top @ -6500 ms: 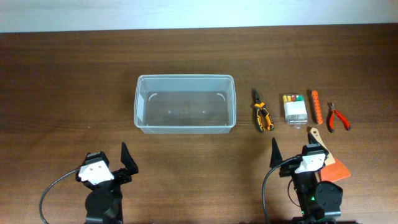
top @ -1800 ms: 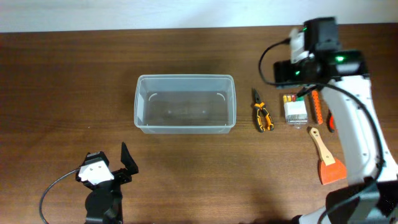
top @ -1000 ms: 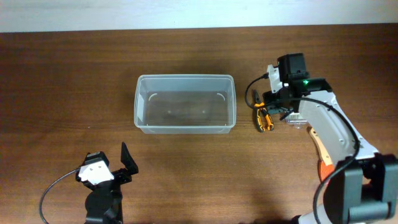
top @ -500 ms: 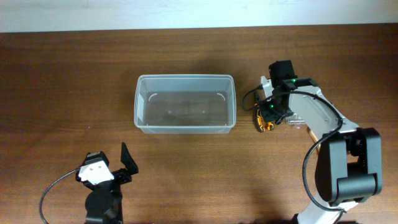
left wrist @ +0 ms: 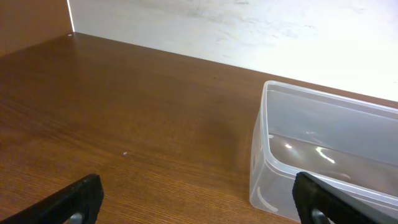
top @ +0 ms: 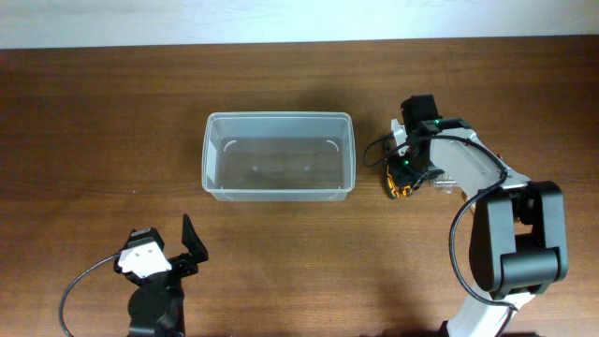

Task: Pack container
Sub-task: 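Close the right gripper on the pliers handles and lift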

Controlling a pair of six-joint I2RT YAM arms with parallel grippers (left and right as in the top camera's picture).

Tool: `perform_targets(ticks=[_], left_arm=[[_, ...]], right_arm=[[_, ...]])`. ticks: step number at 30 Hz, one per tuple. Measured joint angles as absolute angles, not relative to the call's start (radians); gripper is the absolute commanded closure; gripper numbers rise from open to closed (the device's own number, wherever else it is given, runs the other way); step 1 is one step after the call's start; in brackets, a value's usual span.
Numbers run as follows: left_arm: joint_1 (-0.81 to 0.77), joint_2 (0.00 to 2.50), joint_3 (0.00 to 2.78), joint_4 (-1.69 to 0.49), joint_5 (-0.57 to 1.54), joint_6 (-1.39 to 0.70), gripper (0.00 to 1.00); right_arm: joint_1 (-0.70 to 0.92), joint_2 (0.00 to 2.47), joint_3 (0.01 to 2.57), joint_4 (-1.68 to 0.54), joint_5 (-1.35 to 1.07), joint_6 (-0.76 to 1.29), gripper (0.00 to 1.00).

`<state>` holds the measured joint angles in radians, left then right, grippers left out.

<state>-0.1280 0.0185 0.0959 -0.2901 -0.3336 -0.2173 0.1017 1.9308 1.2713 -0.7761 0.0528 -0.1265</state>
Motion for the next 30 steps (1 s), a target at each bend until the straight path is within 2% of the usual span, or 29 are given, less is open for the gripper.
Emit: perform_targets(ticks=[19,28,30], left_arm=[[-0.128,0.019,0.096,-0.29,-0.334,-0.217,0.01],[-0.128,0.019,0.096,-0.29,-0.334,-0.217,0.01],[-0.128,0.019,0.096,-0.29,-0.334,-0.217,0.01]], right_arm=[[0.102,1.973,1.271,-0.742,0.052,-0.126,0.64],[0.102,1.976,1.272,-0.74,0.055,-0.114,0.96],[0.102,1.976,1.282,-0.757,0.056,-0.108,0.96]])
